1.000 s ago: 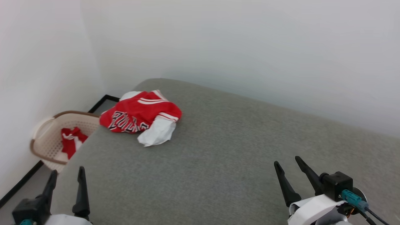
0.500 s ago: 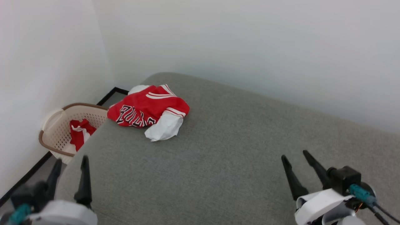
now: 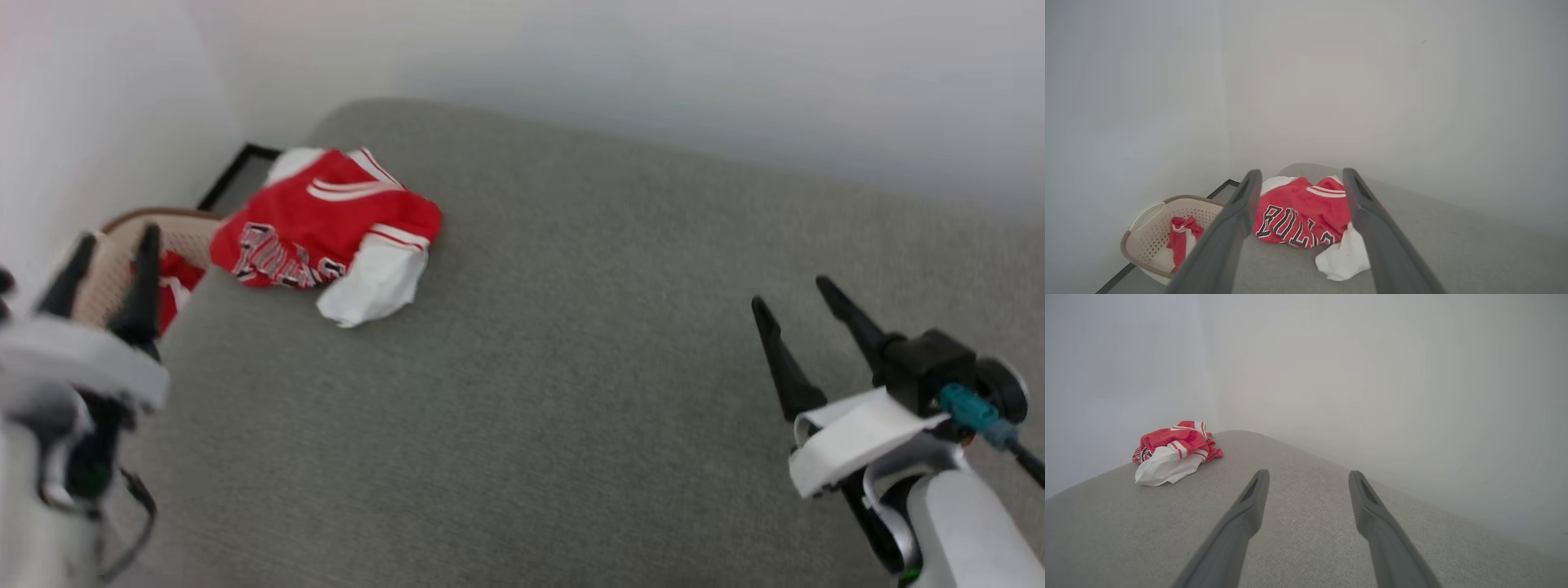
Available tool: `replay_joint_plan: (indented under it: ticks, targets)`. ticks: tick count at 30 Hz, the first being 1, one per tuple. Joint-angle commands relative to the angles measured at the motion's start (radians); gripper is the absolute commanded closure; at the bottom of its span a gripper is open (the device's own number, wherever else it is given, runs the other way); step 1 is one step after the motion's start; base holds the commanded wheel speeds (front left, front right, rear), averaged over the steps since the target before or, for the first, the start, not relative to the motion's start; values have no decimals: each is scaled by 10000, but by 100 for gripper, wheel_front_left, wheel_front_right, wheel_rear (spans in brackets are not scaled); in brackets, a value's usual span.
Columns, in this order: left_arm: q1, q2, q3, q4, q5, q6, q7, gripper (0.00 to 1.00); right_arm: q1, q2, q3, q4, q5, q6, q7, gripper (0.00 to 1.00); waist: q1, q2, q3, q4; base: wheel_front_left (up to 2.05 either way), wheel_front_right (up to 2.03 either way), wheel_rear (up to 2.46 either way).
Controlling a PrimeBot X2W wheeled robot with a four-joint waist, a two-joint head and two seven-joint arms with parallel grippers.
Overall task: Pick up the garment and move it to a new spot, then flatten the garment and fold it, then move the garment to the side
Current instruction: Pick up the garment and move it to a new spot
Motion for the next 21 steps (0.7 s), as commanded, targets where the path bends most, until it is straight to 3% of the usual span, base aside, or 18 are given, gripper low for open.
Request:
replay_joint_plan:
  ticks: [1,11,21]
  targets:
    - [-757,281,-63,506,-392,-106,231,0,-287,-41,-55,-222,-118,-14,115,0,-1,-1,1514,-880,0,0,0]
    - [-3502,1580,-1297,2962,-2004,-151,1527,0,-932,52,-176,-1214,-676,-14,567,0,-1,-1,3282,-1644,0,0,0]
    - [-5730,2229,-2618,5788,-3244,-152,2928,0,-1202,147,-256,-2092,-1054,-14,1016,0,-1,-1,4549,-2160,0,0,0]
